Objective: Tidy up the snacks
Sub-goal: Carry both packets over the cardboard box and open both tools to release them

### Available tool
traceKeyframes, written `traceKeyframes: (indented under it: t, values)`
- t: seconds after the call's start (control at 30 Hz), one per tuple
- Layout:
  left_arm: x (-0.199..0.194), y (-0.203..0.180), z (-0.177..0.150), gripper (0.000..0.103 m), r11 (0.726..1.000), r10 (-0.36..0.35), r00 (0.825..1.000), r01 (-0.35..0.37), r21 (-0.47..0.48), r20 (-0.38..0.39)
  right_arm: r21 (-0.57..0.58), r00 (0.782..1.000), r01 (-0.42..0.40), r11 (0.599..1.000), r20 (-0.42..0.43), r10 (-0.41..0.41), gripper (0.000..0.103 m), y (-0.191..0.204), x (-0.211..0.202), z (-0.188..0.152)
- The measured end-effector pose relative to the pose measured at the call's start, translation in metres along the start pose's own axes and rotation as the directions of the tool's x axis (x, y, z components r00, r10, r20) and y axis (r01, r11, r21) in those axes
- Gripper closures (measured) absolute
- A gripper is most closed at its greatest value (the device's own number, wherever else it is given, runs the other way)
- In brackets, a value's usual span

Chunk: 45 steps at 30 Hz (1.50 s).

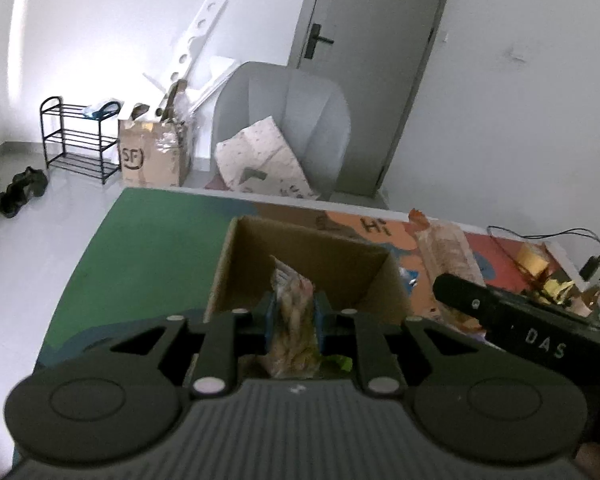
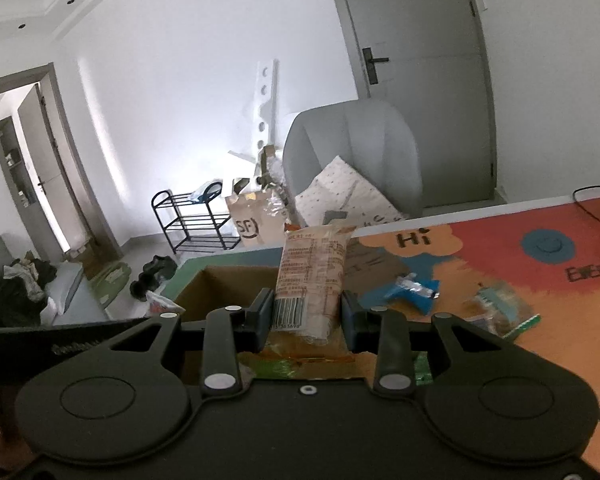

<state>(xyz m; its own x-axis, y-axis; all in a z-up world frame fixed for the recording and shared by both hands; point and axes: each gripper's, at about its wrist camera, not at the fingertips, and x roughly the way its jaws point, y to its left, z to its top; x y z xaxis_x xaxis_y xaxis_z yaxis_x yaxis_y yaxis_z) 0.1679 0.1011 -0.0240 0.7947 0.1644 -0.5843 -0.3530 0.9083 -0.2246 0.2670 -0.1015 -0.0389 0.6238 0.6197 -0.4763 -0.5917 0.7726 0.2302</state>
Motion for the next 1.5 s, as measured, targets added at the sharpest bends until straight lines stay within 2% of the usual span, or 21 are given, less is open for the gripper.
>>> traceKeyframes:
  t: [0.17, 0.27, 0.3, 0.33, 0.47, 0.53, 0.7, 1.1, 1.5]
  values:
    - [-0.002, 0.011, 0.000, 0.077, 1.000, 0.008, 1.000, -0.008, -0.017, -0.004, -0.006, 1.000, -0.025, 1.000, -0.020, 0.025, 0.069, 0.012, 0.008, -0.001]
    - [-0.008, 0.017, 0.000, 0.066, 0.999, 0.017, 1.000, -0.017, -0.039, 0.006, -0.009, 0.998, -0.057, 0.998, -0.042, 0.057, 0.068, 0.018, 0.013, -0.002]
    - [-0.010, 0.019, -0.001, 0.059, 0.999, 0.018, 1.000, -0.018, -0.045, 0.011, -0.007, 0.996, -0.072, 0.997, -0.056, 0.072, 0.066, 0.021, 0.016, -0.003]
    - [-0.011, 0.021, -0.001, 0.052, 0.999, 0.021, 1.000, -0.020, -0.050, 0.015, -0.006, 0.995, -0.082, 0.997, -0.065, 0.081, 0.059, 0.023, 0.017, -0.003]
    - [-0.013, 0.023, -0.001, 0.036, 0.998, 0.040, 0.999, -0.038, -0.058, 0.028, -0.025, 0.998, -0.044, 0.999, -0.048, 0.042, 0.039, 0.025, 0.011, -0.006]
    - [-0.012, 0.022, -0.001, 0.028, 0.998, 0.036, 0.999, -0.034, -0.057, 0.030, -0.010, 0.998, -0.039, 0.999, -0.044, 0.039, 0.035, 0.020, 0.007, -0.006]
    - [-0.012, 0.010, -0.001, 0.019, 0.999, 0.023, 0.999, -0.022, -0.033, 0.036, 0.015, 1.000, 0.001, 1.000, -0.017, -0.001, 0.028, 0.001, -0.007, -0.006]
    - [-0.008, -0.028, -0.012, 0.016, 1.000, -0.027, 1.000, 0.027, -0.009, 0.015, 0.081, 0.995, 0.097, 0.992, -0.015, -0.096, 0.022, -0.056, -0.037, -0.009]
    - [-0.008, -0.069, -0.024, 0.016, 0.996, -0.084, 0.996, 0.085, 0.042, -0.012, 0.110, 0.991, 0.133, 0.985, -0.026, -0.131, 0.022, -0.094, -0.056, -0.019]
